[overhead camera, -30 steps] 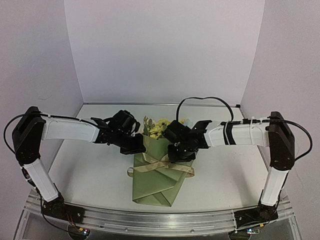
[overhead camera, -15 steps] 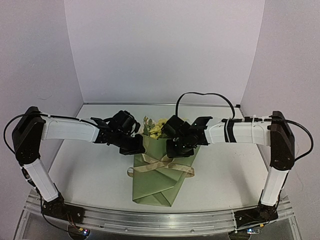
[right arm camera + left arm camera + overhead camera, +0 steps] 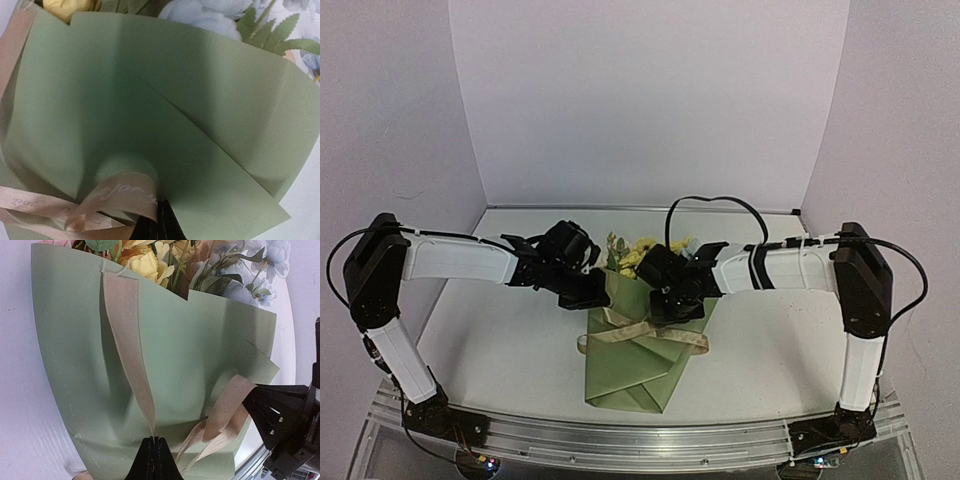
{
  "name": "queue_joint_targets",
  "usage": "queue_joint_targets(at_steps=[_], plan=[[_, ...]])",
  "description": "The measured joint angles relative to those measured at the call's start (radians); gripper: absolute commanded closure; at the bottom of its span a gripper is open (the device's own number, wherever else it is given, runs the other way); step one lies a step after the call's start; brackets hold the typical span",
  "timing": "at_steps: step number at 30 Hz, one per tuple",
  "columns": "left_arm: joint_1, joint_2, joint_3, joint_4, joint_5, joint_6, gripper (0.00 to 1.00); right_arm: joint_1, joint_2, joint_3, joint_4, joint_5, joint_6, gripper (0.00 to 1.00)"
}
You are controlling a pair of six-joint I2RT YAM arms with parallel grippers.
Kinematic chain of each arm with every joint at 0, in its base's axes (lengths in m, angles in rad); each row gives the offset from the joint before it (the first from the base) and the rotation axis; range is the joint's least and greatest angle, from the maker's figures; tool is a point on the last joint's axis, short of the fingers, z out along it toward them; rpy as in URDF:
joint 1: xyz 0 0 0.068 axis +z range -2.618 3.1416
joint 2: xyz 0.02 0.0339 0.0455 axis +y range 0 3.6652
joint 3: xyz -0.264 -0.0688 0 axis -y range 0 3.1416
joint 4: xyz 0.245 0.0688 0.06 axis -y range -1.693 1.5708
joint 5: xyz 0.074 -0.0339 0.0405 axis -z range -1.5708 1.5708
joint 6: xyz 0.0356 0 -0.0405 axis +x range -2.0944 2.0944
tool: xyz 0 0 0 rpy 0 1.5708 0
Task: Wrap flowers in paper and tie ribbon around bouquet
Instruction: Cross the ribbon over the folded bouquet.
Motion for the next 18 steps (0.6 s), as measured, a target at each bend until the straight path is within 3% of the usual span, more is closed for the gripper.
queue_joint_targets(at_steps=[10, 18], plan=[[-0.017, -0.131, -0.048, -0.011, 0.019, 0.083, 1.00, -0.014, -0.203, 0.013, -0.034, 0.122, 0.028, 1.00], [-0.060, -0.236, -0.082, -0.007, 0.078, 0.162, 1.00, -0.038, -0.100, 0.128, -0.034, 0.101, 0.029, 1.00]])
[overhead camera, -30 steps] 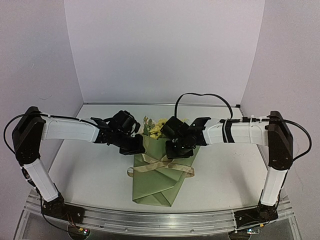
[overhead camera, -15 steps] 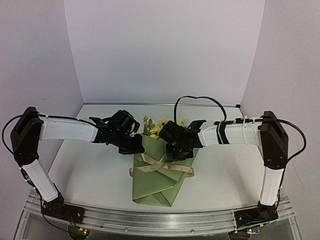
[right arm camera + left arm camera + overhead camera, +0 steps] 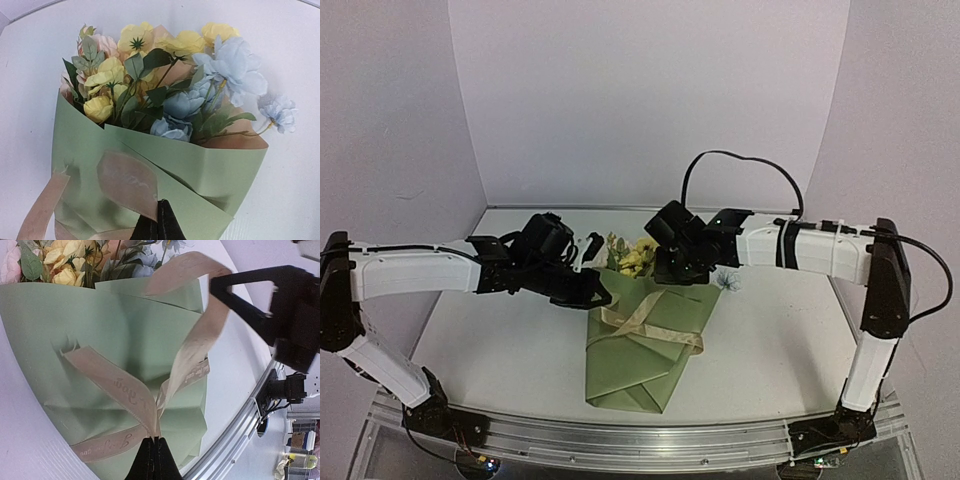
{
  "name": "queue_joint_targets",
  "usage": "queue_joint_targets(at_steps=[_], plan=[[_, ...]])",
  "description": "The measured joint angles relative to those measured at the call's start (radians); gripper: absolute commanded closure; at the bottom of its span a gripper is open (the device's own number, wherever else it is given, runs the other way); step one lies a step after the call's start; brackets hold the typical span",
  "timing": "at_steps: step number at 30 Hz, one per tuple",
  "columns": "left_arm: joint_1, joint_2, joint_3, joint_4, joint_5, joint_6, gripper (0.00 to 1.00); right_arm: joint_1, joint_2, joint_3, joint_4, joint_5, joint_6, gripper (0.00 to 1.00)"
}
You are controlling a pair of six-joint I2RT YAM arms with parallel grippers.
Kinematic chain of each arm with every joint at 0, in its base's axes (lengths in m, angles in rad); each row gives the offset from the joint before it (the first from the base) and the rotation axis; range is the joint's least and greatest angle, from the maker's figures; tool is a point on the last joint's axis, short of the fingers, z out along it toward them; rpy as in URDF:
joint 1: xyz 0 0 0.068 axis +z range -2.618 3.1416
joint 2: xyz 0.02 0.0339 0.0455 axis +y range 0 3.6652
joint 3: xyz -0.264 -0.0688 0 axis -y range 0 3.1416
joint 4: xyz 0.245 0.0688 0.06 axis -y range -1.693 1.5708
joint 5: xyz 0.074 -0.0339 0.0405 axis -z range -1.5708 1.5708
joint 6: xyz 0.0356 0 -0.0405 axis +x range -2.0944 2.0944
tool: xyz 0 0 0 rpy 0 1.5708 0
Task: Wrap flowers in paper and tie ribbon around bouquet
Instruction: Cross the ribbon over the folded bouquet.
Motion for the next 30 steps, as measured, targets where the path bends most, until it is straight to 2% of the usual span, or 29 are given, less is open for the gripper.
queue_joint_targets(at_steps=[5, 10, 12, 16, 20, 24, 30], plan=[[-0.001, -0.062, -0.041, 0.022, 0.002, 0.003, 1.00, 0.000, 0.056, 0.002, -0.006, -0.053, 0.001, 0.99], [-0.001, -0.075, -0.060, 0.057, 0.009, 0.002, 1.00, 0.001, 0.089, 0.000, 0.004, -0.123, -0.005, 0.88], [-0.001, -0.073, -0.060, 0.065, 0.009, 0.001, 1.00, 0.003, 0.091, -0.007, 0.010, -0.145, -0.007, 0.79], [-0.001, -0.055, -0.060, 0.087, -0.003, -0.008, 1.00, 0.007, 0.089, -0.039, 0.031, -0.177, -0.018, 0.49], [0.010, -0.030, -0.060, 0.088, -0.024, -0.027, 1.00, 0.014, 0.048, -0.128, 0.038, -0.182, -0.029, 0.38], [0.039, -0.003, -0.059, 0.087, -0.035, -0.058, 1.00, 0.028, -0.064, -0.227, 0.043, -0.182, -0.043, 0.32], [0.058, 0.061, -0.010, 0.049, -0.035, -0.084, 1.00, 0.084, -0.155, -0.255, 0.070, -0.180, -0.097, 0.33]])
